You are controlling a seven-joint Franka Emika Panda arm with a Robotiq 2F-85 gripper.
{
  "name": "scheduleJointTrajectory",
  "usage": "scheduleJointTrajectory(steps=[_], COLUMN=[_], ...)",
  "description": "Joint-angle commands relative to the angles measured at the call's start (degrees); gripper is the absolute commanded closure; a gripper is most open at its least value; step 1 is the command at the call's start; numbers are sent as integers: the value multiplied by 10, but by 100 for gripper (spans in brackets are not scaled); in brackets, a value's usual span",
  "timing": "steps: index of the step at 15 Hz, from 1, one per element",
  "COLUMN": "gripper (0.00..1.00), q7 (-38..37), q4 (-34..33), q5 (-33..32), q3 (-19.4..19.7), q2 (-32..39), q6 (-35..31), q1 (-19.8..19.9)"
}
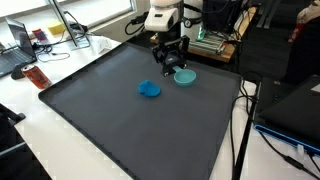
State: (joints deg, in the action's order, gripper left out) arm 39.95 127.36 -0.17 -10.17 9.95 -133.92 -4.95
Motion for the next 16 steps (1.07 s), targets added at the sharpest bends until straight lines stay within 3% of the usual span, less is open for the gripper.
scheduleJointTrajectory(steps=[1, 10, 16], gripper=[65, 65, 65], q7=[0, 28, 45], q4=[-1, -28, -59], q5=[0, 28, 27], q3=[0, -30, -34], q2=[0, 56, 112], q6=[1, -66, -122], q1=[-1, -1, 24])
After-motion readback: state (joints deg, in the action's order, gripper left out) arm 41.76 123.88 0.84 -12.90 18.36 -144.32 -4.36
